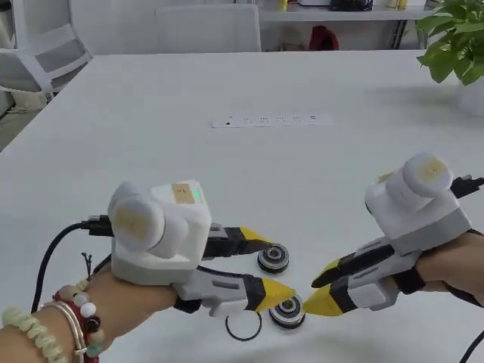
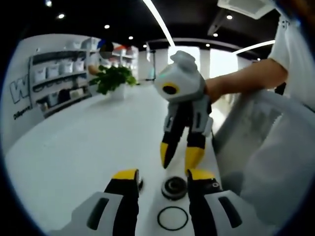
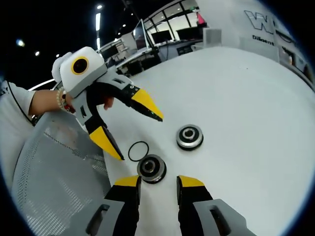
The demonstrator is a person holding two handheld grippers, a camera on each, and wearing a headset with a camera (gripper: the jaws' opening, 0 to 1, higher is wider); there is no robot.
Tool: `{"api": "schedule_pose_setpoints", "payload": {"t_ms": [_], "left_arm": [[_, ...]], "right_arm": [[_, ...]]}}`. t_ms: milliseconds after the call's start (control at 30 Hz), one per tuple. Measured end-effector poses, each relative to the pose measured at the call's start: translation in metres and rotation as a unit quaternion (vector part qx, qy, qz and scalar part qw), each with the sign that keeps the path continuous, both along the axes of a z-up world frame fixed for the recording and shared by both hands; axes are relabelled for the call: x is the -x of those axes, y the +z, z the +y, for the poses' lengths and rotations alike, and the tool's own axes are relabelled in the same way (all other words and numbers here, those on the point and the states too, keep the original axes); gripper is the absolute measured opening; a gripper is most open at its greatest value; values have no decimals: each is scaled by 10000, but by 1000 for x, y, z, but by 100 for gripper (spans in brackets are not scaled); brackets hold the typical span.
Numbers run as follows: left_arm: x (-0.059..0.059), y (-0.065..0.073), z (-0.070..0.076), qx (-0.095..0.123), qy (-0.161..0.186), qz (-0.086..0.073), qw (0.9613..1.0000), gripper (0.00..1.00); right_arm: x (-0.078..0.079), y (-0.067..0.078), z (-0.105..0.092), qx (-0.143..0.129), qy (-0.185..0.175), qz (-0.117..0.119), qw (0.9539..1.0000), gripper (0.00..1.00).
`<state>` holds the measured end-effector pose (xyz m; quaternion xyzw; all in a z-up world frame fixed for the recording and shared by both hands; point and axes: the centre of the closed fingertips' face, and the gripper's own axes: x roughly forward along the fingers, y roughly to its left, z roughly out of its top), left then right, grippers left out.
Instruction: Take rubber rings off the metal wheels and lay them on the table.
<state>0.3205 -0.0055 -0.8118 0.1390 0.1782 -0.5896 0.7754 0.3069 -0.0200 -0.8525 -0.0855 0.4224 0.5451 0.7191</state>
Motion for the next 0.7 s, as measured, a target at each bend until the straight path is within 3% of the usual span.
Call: {"api": "schedule_pose_setpoints", "payload": {"t_ms": [133, 300, 500, 567, 700], "left_arm": [[8, -16, -4, -278, -230, -15, 9993, 36], [17, -28, -12, -444, -431, 11, 9981, 33], [19, -32, -12, -517, -469, 30, 9976, 29], [18, -32, -12, -412, -352, 201, 9983, 30], [15, -32, -10, -347, -265, 281, 9986, 28]], "right_arm": [[-1, -4, 0, 67, 150, -122, 9998, 28], [3, -9, 2, 155, 381, -288, 9987, 29], [4, -12, 5, 182, 552, -478, 9972, 26], [5, -13, 5, 212, 598, -517, 9966, 25], [4, -17, 2, 312, 597, -529, 9963, 24]]}}
